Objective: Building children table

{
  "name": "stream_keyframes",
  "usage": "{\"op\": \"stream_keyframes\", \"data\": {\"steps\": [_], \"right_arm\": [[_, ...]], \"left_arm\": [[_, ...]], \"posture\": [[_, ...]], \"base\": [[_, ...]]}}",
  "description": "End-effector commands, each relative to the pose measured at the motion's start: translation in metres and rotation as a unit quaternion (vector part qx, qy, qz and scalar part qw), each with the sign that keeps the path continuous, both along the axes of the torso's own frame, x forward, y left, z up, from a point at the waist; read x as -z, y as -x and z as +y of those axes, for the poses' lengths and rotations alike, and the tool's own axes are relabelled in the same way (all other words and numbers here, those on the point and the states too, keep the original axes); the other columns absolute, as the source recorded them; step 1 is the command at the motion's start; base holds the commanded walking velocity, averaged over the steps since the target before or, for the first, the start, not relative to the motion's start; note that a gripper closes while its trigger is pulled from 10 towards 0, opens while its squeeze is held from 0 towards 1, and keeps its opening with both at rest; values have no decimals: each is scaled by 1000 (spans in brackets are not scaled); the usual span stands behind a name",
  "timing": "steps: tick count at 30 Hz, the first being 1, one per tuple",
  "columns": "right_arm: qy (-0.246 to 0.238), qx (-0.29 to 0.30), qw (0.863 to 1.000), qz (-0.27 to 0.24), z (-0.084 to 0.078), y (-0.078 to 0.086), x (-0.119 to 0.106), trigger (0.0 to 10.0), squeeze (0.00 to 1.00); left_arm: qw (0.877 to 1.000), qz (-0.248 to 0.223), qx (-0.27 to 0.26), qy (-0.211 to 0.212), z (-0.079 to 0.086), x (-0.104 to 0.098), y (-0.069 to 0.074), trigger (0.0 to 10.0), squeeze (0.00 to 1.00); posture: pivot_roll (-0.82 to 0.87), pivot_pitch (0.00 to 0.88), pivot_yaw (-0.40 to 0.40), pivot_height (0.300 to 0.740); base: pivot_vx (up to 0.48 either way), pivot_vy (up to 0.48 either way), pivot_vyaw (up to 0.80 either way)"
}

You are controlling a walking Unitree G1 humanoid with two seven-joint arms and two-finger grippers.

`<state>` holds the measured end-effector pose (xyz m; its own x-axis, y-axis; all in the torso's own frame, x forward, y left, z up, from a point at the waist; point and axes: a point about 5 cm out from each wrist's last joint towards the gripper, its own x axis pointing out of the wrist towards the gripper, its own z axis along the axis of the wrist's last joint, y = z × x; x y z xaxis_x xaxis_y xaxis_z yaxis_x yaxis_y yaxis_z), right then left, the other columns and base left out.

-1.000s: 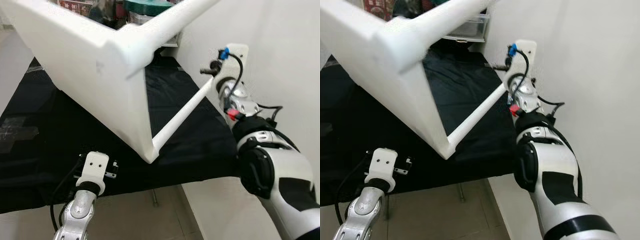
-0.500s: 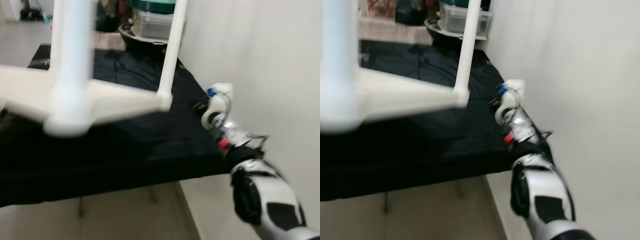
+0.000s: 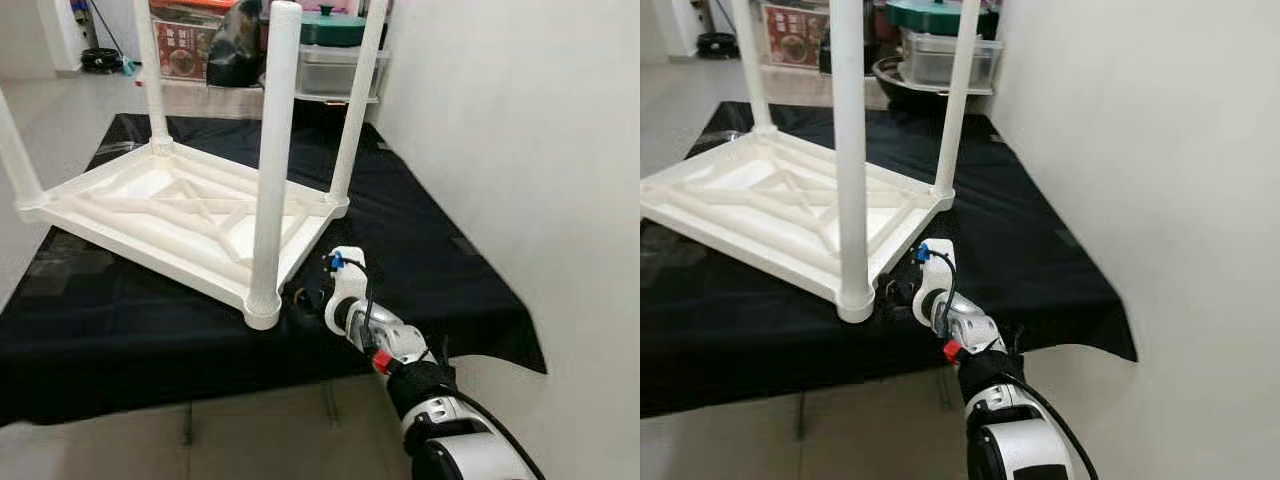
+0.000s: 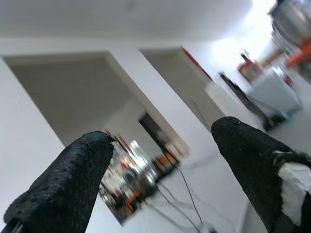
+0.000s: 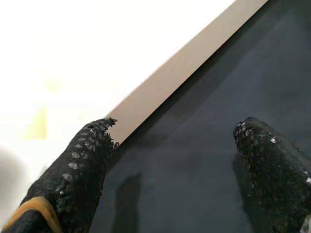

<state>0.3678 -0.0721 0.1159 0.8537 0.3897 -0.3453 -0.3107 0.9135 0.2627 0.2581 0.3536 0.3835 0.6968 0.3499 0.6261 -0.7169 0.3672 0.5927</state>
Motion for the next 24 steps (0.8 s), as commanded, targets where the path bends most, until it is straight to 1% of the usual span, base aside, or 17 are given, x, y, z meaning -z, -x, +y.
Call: {"op": "stream_keyframes", "data": {"steps": [1, 4, 6, 7, 8, 9, 10, 11, 12, 13, 14, 15, 16, 18, 19, 21, 24], "right_arm": [[15, 17, 1000, -18, -9, -5, -7, 10000, 1000], [26, 37, 999, -27, -20, -7, -14, 10000, 1000], [40, 54, 997, -44, -28, -8, -21, 10000, 1000], [80, 100, 989, -77, -42, -12, -31, 10000, 1000], [116, 138, 977, -111, -54, -14, -41, 10000, 902], [134, 180, 965, -138, -65, -15, -49, 10000, 753], [134, 180, 965, -138, -65, -15, -49, 10000, 753], [154, 219, 949, -166, -77, -15, -57, 10000, 565], [154, 219, 949, -166, -77, -15, -57, 10000, 565], [154, 246, 938, -190, -86, -13, -65, 10000, 0], [151, 262, 930, -208, -91, -11, -70, 10000, 0], [151, 262, 930, -208, -91, -11, -70, 10000, 0], [151, 260, 927, -222, -92, -9, -73, 10000, 0], [149, 245, 930, -229, -89, -6, -72, 10000, 0], [149, 245, 930, -229, -89, -6, -72, 10000, 0], [152, 233, 933, -226, -86, -2, -67, 10000, 0], [155, 228, 934, -228, -83, 1, -66, 10000, 0]], "left_arm": [[1000, 7, 13, 6, -5, 4, -1, 10000, 0], [1000, 15, 15, 13, -7, 10, -2, 10000, 0], [998, 27, 41, 28, -13, 18, -5, 10000, 0], [994, 46, 91, 48, -27, 33, -10, 10000, 0], [987, 67, 134, 58, -40, 49, -14, 10000, 0], [980, 87, 168, 62, -53, 65, -17, 10000, 0], [980, 87, 168, 62, -53, 65, -17, 10000, 0], [971, 113, 197, 77, -67, 87, -20, 10000, 0], [971, 113, 197, 77, -67, 87, -20, 10000, 0], [963, 132, 218, 93, -80, 106, -21, 10000, 0], [950, 155, 246, 111, -98, 128, -21, 10000, 0], [950, 155, 246, 111, -98, 128, -21, 10000, 0], [937, 174, 270, 134, -115, 147, -19, 10000, 0], [920, 195, 299, 163, -139, 169, -16, 10000, 0], [920, 195, 299, 163, -139, 169, -16, 10000, 0], [905, 215, 322, 179, -159, 183, -13, 10000, 0], [897, 228, 328, 187, -167, 191, -10, 10000, 0]], "posture": [[166, 0, -136, 740], [166, 0, -145, 740], [162, 0, -145, 740], [158, 0, -145, 740], [154, 0, -147, 740], [151, 0, -145, 740], [151, 0, -145, 740], [140, 0, -142, 740], [140, 0, -142, 740], [136, 0, -140, 740], [130, 0, -140, 740], [130, 0, -140, 740], [126, 0, -139, 740], [121, 0, -137, 740], [121, 0, -137, 740], [120, 0, -138, 740], [119, 0, -136, 740]], "base": [[0, 0, 0], [0, 0, 0], [0, 0, 0], [0, 0, 0], [0, 0, 0], [0, 0, 0], [0, 0, 0], [0, 0, 0], [0, 0, 0], [0, 0, 0], [0, 0, 0], [0, 0, 0], [0, 0, 0], [0, 0, 0], [0, 0, 0], [0, 0, 0], [0, 0, 0]]}}
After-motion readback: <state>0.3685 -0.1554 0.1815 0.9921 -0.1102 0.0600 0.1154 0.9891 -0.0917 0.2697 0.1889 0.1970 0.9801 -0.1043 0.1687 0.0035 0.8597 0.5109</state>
